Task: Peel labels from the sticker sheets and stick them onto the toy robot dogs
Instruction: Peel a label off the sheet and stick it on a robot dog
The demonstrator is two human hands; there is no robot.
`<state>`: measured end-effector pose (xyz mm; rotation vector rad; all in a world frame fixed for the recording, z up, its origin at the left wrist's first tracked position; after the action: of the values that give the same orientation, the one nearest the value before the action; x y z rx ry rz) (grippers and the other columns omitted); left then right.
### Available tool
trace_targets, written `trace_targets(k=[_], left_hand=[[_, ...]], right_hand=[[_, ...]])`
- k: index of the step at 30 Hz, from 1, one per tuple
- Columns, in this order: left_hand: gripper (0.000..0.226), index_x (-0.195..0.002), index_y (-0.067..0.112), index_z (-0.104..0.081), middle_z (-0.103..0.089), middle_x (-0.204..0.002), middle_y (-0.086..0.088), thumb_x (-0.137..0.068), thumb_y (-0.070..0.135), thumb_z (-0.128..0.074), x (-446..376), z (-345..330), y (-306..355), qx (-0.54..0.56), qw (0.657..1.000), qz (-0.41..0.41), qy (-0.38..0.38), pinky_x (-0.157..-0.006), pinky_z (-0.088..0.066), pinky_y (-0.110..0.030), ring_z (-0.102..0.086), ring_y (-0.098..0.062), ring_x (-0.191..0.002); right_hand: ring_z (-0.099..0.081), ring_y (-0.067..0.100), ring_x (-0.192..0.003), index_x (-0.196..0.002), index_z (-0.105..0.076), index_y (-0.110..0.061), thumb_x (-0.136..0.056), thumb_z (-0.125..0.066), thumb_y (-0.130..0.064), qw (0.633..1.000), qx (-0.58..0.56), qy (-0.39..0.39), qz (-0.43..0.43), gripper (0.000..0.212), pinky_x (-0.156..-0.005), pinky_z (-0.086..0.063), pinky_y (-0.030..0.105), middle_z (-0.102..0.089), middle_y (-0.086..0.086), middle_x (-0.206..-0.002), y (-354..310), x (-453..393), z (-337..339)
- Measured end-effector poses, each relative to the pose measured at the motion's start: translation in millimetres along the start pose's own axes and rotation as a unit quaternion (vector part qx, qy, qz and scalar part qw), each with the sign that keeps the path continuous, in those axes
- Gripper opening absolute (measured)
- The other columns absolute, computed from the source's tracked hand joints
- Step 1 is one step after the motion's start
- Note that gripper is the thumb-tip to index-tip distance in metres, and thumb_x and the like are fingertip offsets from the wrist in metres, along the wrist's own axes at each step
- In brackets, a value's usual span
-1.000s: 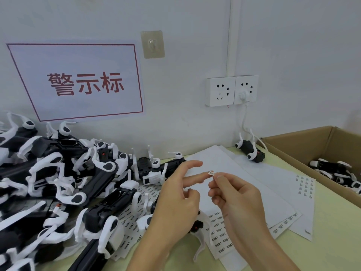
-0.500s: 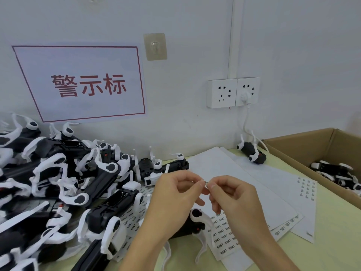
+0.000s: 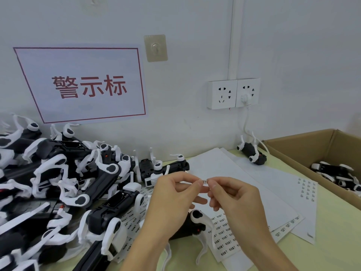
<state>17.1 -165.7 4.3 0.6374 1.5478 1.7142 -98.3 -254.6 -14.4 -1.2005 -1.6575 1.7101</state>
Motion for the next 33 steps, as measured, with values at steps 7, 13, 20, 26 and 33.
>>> trace_targets(k=[7, 13, 20, 26, 33], left_hand=[[0.009, -0.088, 0.013, -0.073, -0.078, -0.079, 0.0, -0.095, 0.014, -0.067, 0, 0, -1, 0.0, 1.0, -0.005, -0.002, -0.059, -0.052, -0.016, -0.076, -0.016, -0.074], [0.014, -0.093, 0.02, -0.079, -0.078, -0.08, 0.009, -0.096, 0.017, -0.066, -1, 6, 0, -0.063, 0.998, -0.019, -0.003, -0.065, -0.052, -0.014, -0.074, -0.004, -0.077], [0.018, -0.106, 0.03, -0.072, -0.071, -0.099, 0.013, -0.098, 0.029, -0.056, 2, 31, 2, -0.329, 0.943, -0.045, -0.033, -0.08, -0.051, -0.013, -0.064, -0.001, -0.093], [0.041, -0.119, 0.035, -0.06, -0.048, -0.122, 0.012, -0.081, 0.048, -0.067, 12, 26, -10, -0.467, 0.864, 0.072, -0.173, -0.099, -0.046, -0.032, -0.049, -0.014, -0.116], [0.029, -0.118, 0.023, -0.06, -0.042, -0.119, 0.003, -0.09, 0.028, -0.065, 12, 16, -14, -0.545, 0.822, 0.035, -0.163, -0.095, -0.039, -0.032, -0.043, -0.018, -0.108]], right_hand=[[-0.058, 0.009, -0.051, -0.074, -0.076, -0.026, -0.09, -0.07, -0.012, 0.999, 0.031, -0.004, 0.011, 0.023, -0.054, -0.05, 0.018, -0.068, 0.004, -0.062, -1, 1, -1], [-0.05, 0.006, -0.048, -0.069, -0.073, -0.022, -0.089, -0.068, -0.014, 0.999, 0.053, 0.008, 0.002, 0.022, -0.051, -0.045, 0.015, -0.061, -0.005, -0.055, 2, 1, -1], [-0.046, 0.005, -0.049, -0.075, -0.071, -0.019, -0.091, -0.065, -0.016, 0.997, 0.069, 0.035, -0.022, 0.018, -0.048, -0.04, 0.013, -0.057, -0.01, -0.056, 12, -3, 5], [-0.048, 0.006, -0.051, -0.077, -0.07, -0.022, -0.092, -0.064, -0.02, 0.996, 0.074, 0.036, -0.032, 0.016, -0.049, -0.042, 0.013, -0.058, -0.01, -0.056, 17, -3, 3], [-0.048, 0.003, -0.047, -0.078, -0.071, -0.023, -0.092, -0.065, -0.023, 0.996, 0.078, 0.036, -0.036, 0.015, -0.045, -0.039, 0.011, -0.059, -0.009, -0.055, 18, -2, 3]])
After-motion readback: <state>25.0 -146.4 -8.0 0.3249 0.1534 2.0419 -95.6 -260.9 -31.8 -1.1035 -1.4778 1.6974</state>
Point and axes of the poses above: each hand's wrist, its own x-axis away from the middle knuckle, its own z-axis out of the back of the hand, y = z × x, the point moved 4 cm from there along -x, towards the middle knuckle
